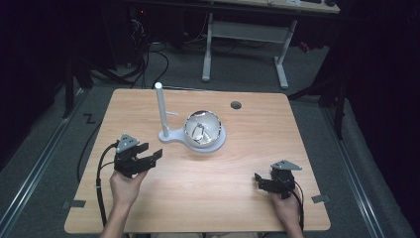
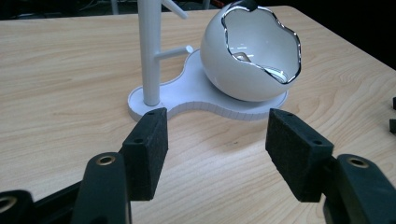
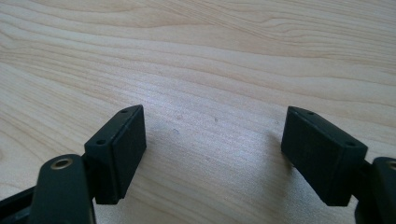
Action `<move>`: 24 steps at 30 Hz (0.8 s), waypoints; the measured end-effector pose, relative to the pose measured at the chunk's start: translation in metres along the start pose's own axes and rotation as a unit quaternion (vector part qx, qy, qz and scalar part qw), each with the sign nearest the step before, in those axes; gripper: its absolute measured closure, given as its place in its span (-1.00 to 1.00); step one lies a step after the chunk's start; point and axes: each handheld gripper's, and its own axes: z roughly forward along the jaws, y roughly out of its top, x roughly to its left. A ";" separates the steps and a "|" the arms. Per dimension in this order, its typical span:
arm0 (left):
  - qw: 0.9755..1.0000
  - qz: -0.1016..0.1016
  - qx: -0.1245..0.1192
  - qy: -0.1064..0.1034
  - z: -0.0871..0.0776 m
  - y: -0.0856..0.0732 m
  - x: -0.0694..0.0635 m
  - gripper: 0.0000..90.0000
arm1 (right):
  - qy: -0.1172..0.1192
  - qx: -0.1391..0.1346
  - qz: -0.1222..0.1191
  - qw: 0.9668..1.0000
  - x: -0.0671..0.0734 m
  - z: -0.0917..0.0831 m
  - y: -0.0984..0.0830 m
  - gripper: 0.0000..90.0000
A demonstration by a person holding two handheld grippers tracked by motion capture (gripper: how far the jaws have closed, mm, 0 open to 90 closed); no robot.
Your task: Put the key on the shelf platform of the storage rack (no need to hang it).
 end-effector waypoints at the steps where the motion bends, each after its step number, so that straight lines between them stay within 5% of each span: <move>1: 1.000 -0.001 0.001 0.000 0.000 -0.001 0.000 -0.12 | 0.000 0.000 0.000 1.000 0.000 0.000 0.000 -0.50; 24: 1.000 -0.011 0.016 0.005 -0.004 -0.033 -0.003 -0.13 | 0.000 0.000 0.000 1.000 0.000 0.000 0.000 -0.50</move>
